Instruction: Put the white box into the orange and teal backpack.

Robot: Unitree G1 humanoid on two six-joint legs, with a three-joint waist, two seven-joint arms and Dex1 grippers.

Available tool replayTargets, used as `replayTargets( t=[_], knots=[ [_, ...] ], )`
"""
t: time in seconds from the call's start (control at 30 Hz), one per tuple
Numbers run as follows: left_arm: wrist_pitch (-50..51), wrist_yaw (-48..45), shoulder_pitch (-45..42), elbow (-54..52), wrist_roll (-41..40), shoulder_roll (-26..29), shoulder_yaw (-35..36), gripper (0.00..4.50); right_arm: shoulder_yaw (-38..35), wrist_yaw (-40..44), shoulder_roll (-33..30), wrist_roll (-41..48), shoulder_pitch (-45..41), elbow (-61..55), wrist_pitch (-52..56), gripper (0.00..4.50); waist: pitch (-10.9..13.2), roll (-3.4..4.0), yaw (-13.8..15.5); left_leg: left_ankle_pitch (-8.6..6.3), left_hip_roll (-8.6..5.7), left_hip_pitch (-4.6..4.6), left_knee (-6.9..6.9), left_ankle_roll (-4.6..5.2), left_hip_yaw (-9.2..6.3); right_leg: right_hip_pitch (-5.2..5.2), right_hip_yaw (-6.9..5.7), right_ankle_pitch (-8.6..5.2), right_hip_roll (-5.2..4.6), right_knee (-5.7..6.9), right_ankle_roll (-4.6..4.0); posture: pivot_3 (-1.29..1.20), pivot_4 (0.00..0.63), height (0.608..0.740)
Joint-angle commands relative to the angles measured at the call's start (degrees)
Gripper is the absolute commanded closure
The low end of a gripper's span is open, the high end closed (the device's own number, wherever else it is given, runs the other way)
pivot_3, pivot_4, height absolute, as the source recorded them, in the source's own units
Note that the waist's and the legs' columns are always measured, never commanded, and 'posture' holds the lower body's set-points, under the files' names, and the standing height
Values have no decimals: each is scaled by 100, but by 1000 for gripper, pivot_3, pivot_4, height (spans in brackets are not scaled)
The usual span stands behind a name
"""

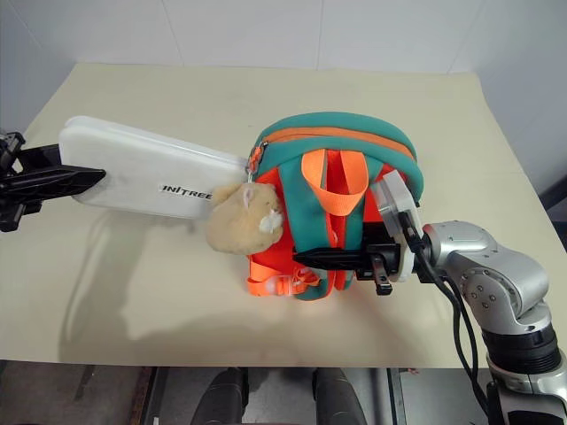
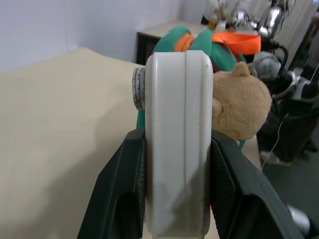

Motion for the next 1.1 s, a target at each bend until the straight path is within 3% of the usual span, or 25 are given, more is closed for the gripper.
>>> replayTargets(
  t=[0.03,0.37,0.67,0.9,1.1],
  knots=[
    [-294,114,-371,-58,223,-148,-185,3184,-91,4,58,13,-51,-111,-115,4500,0,0,9,0,0,0,2,0,0,0,0,0,0,1,0,0,150,740],
    [-428,541,-1265,-123,495,-1113,-926,3199,-58,-2,183,-89,-123,-68,-124,4500,0,0,115,1,0,-1,26,1,-1,3,2,3,3,19,6,0,150,740],
    [-348,591,-1448,-152,642,-1913,-1578,3199,-40,-15,270,-155,-133,-56,-132,4500,0,0,120,2,0,-3,35,1,-3,3,2,4,3,26,6,0,150,740],
    [-716,888,-1954,693,1413,-3410,-2481,3199,7,-82,459,-271,-139,-62,-207,4500,0,0,137,1,-4,-9,75,3,-8,16,1,9,4,35,17,0,150,740],
    [-721,860,-2233,1053,1737,-3901,-2733,3199,-19,-204,506,-312,-76,-147,-256,4500,0,1,114,1,-6,-9,85,4,-8,16,5,13,5,39,22,0,150,740]
  ],
)
